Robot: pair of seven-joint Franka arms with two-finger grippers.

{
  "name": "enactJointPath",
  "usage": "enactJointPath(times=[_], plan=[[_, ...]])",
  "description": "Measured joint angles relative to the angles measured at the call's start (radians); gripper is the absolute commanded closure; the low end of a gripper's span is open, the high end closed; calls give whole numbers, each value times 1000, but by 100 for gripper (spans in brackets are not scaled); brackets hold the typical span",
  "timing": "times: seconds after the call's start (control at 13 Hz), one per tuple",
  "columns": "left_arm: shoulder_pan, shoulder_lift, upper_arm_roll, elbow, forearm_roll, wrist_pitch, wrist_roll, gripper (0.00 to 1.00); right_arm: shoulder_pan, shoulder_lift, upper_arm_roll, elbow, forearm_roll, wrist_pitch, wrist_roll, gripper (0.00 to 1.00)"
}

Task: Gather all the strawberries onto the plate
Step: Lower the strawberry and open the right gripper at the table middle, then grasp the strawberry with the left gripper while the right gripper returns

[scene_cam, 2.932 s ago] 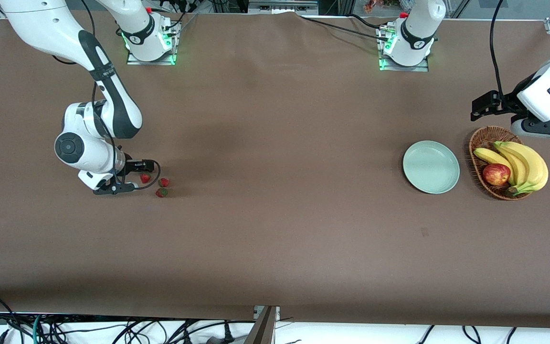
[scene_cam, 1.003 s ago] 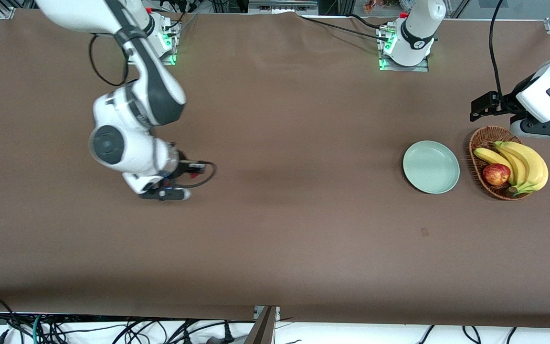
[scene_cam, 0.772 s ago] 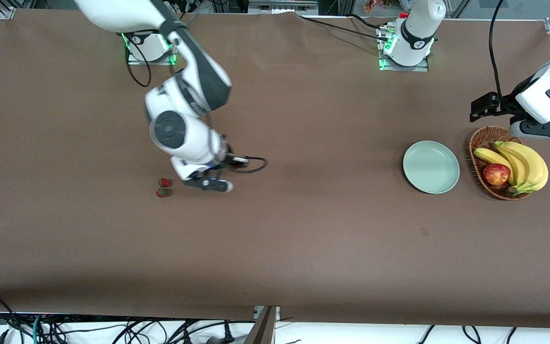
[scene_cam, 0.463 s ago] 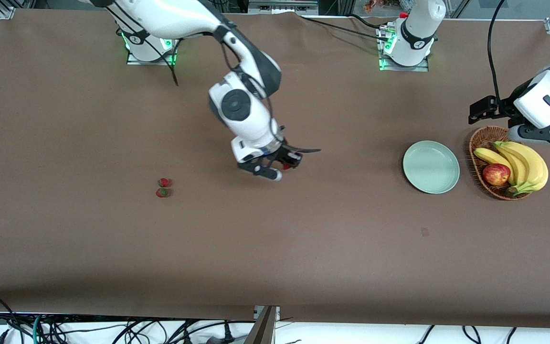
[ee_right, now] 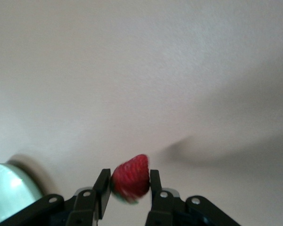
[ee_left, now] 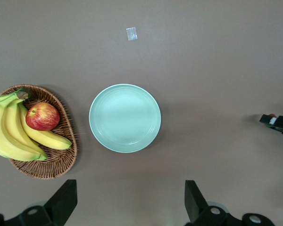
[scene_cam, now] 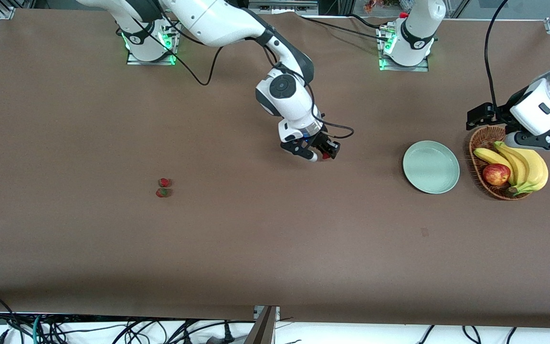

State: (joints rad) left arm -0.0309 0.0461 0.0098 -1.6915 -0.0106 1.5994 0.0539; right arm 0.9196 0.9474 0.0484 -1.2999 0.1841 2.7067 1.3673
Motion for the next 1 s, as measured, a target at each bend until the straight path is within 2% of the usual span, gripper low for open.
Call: enactJointPath(times=[0.08, 0.15, 0.39, 0.46, 0.54, 0.69, 1.0], plan=[[0, 0, 0, -13, 0, 15, 0, 0, 7, 11, -9, 2, 0, 4, 3, 30], [0, 1, 0, -29, 0, 32, 0, 0, 7, 16, -15, 4, 0, 4, 3, 27], [2, 1, 1, -66, 0, 72, 0, 0, 5, 15, -26, 7, -3, 2, 2, 26], [2, 1, 1, -87, 0, 99, 0, 0, 3, 11, -34, 10, -5, -15, 1, 19], [2, 1, -1, -118, 0, 135, 0, 0, 0, -1, -55, 19, -6, -70, -9, 18], [1, 0, -26, -187, -1, 209, -18, 0, -32, -56, -94, 40, -8, -260, -109, 16], [-2, 0, -85, -279, -1, 320, -93, 0, -145, -218, -175, 44, -9, -724, -524, 16]])
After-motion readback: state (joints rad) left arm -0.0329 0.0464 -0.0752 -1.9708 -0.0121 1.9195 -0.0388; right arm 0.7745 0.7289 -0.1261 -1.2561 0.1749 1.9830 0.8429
